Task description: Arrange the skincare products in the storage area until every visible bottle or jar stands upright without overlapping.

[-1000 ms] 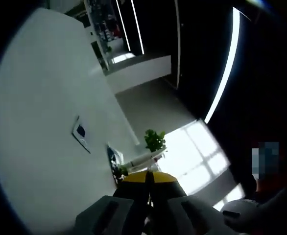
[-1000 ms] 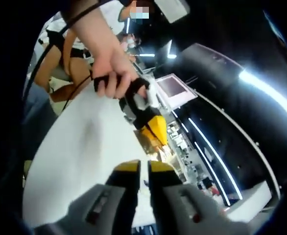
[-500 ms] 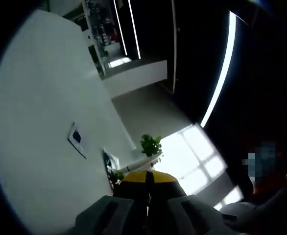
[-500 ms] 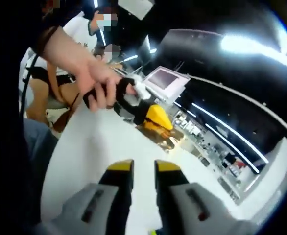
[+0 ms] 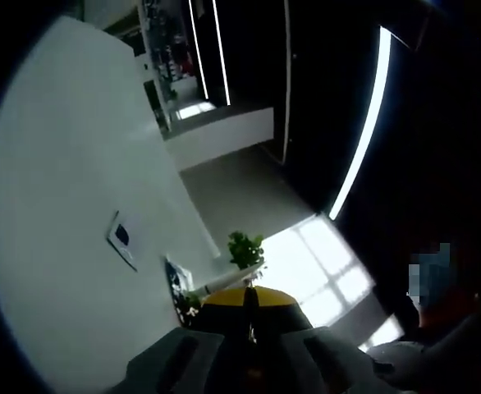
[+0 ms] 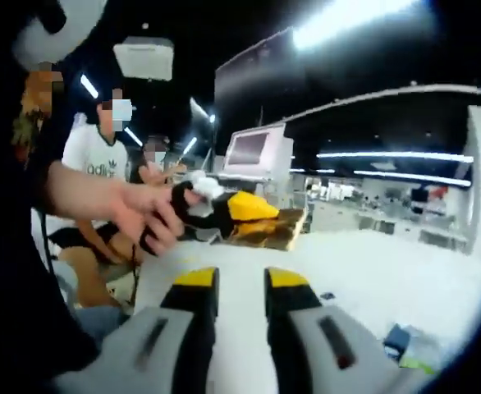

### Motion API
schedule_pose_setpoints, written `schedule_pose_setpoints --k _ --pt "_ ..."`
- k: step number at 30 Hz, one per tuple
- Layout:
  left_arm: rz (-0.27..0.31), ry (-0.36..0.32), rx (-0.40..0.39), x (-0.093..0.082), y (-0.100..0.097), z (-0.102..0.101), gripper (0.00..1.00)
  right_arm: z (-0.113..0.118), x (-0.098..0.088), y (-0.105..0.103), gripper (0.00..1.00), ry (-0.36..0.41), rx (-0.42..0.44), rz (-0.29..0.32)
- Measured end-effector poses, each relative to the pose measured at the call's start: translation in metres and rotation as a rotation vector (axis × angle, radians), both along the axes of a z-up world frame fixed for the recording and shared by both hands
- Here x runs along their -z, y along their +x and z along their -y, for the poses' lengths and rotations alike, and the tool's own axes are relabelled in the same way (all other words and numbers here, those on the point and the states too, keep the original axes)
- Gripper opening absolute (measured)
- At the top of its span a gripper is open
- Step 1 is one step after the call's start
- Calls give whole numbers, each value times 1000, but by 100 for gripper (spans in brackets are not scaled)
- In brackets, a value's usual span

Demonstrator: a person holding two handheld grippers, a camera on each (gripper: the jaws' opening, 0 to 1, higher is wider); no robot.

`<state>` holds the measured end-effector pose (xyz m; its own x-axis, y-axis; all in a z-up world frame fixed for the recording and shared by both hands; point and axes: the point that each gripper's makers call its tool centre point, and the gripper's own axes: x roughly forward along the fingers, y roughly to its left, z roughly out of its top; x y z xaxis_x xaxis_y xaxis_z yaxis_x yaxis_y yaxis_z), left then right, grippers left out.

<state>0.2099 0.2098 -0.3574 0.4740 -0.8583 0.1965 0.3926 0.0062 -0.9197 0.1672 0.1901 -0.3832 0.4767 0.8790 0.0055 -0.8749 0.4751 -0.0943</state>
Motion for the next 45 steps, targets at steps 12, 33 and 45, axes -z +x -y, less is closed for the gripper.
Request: schedule_pose_setpoints --k 12,33,45 --pt "47 -42 -10 -13 -1 3 0 4 -22 7 22 399 -42 -308" --pt "77 -48 -6 -13 -7 16 0 5 -22 14 12 640 -64 -518" --pt "99 -45 -18 -13 -7 15 0 4 -23 14 3 663 -68 -541"
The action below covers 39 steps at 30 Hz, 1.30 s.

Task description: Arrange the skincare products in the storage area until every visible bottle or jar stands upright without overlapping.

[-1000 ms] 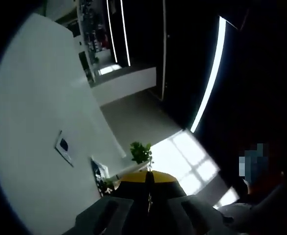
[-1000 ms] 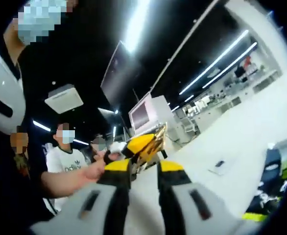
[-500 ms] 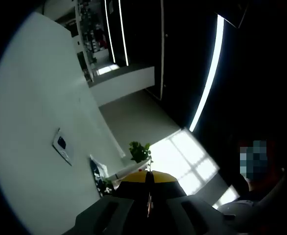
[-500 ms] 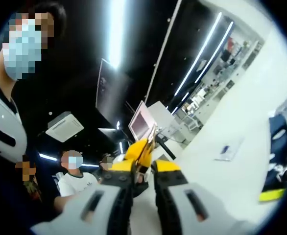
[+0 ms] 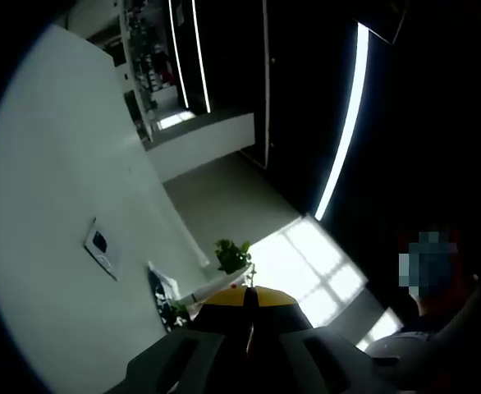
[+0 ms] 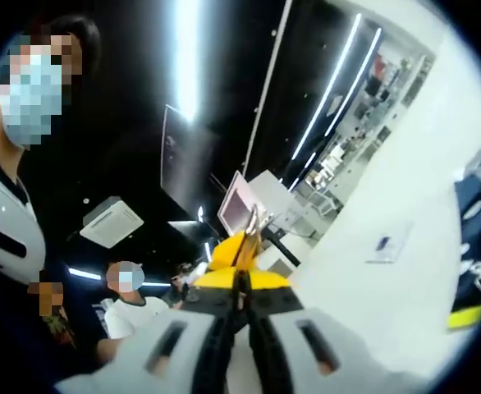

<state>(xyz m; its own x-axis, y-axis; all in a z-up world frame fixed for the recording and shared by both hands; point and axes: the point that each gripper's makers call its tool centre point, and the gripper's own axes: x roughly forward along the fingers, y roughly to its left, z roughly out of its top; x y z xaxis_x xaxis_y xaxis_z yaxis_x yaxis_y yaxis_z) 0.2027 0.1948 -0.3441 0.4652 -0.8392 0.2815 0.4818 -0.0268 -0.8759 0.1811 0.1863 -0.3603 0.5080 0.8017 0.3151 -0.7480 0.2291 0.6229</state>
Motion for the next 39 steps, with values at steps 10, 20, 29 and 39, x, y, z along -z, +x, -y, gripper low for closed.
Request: schedule_pose_setpoints --k 10,20,29,39 --pt "2 10 -1 3 0 -2 0 1 0 -1 1 30 -14 -33" --pt "18 38 10 5 -4 2 0 10 1 1 1 79 -17 -92" --pt "24 76 26 10 -9 7 0 19 2 6 1 69 14 -99" --pt "61 215 45 26 -13 12 0 29 7 13 1 -2 69 -93"
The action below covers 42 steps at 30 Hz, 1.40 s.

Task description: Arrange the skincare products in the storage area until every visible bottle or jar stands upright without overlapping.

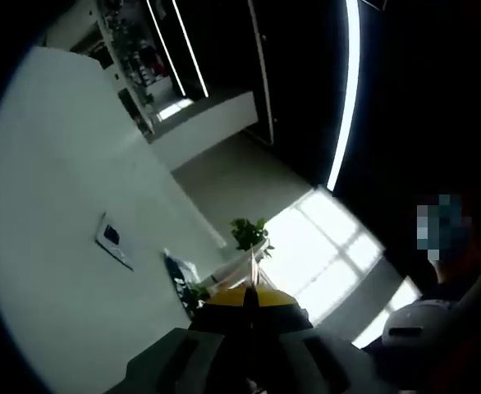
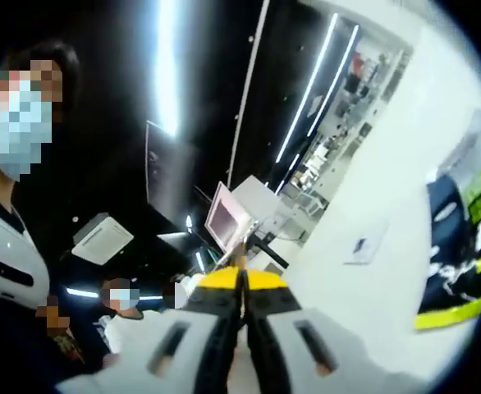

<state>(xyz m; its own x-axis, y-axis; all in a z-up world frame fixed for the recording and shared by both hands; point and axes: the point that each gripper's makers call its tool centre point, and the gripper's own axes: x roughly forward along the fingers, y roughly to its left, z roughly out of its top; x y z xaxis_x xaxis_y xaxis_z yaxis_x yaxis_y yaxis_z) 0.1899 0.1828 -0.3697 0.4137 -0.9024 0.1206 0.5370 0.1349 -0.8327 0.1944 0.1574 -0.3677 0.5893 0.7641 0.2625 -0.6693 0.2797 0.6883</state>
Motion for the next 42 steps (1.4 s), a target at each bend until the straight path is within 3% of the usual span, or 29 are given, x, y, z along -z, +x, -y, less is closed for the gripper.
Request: schedule_pose_setpoints --k 6,9,25,42 --pt "67 193 11 20 -1 2 0 4 11 4 1 -80 27 1" --pt "89 253 11 26 0 2 0 6 16 5 1 -113 40 2" --pt "47 146 12 15 3 1 0 11 10 10 1 -117 44 20" --pt "9 89 -13 8 12 -2 0 21 9 13 7 -230 101 75"
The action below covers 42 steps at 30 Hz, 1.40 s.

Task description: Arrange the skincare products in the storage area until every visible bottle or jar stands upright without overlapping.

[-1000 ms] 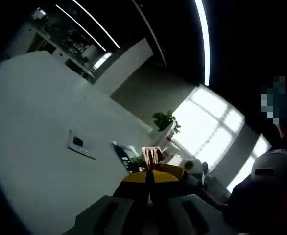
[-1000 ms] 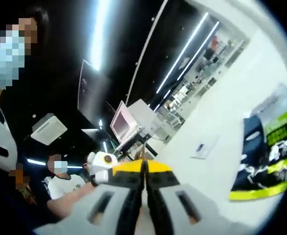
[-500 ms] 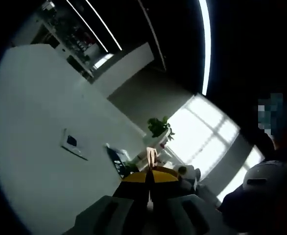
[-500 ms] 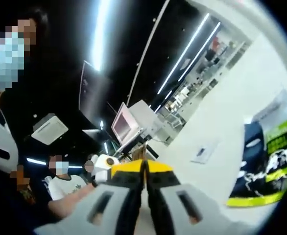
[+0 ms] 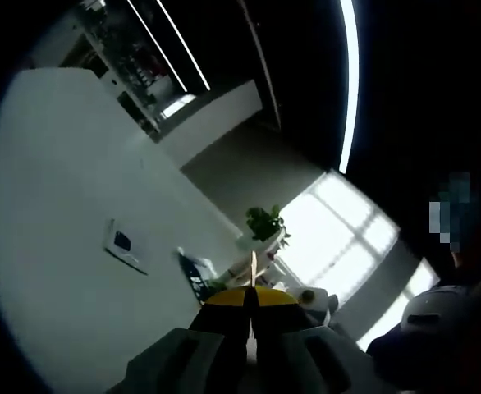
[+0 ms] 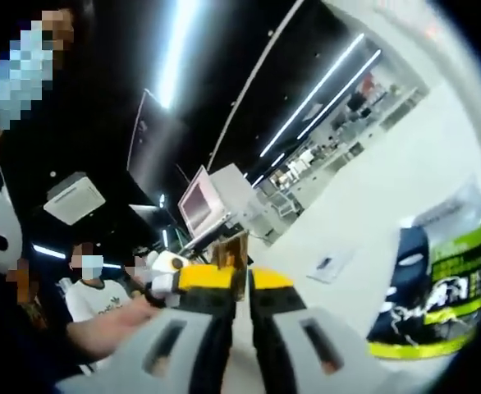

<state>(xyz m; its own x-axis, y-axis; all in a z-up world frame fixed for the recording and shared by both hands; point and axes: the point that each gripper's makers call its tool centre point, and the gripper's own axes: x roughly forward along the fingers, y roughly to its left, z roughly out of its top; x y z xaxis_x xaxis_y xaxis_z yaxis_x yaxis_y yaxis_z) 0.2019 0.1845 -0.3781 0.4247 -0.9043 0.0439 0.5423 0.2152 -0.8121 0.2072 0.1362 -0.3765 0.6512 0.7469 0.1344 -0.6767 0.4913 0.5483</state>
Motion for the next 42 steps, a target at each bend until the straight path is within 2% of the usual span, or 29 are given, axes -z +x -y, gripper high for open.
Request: schedule_pose_setpoints --k 4,11,15,20,23,28,31,34,38,42 --pt "-21 -2 6 2 3 3 0 9 2 4 10 -59 35 27" --pt "-102 70 10 22 10 9 0 22 6 7 10 -187 71 71" --pt "-103 130 19 30 14 15 0 25 7 6 9 -261 73 110" --pt "-115 168 40 36 18 24 0 27 3 2 7 -298 90 139" --pt "-125 171 42 36 21 27 0 31 4 4 7 -311 95 144" --pt "-142 238 49 47 25 31 0 40 6 4 5 -311 111 134" --pt "-152 274 60 53 25 35 0 49 5 5 2 -286 131 126" --pt "-147 313 67 57 24 39 0 55 6 4 2 -280 153 121" --pt "-158 320 75 58 24 44 0 59 9 3 1 -283 162 108" --pt "-146 357 72 62 24 46 0 63 9 4 1 -284 172 107"
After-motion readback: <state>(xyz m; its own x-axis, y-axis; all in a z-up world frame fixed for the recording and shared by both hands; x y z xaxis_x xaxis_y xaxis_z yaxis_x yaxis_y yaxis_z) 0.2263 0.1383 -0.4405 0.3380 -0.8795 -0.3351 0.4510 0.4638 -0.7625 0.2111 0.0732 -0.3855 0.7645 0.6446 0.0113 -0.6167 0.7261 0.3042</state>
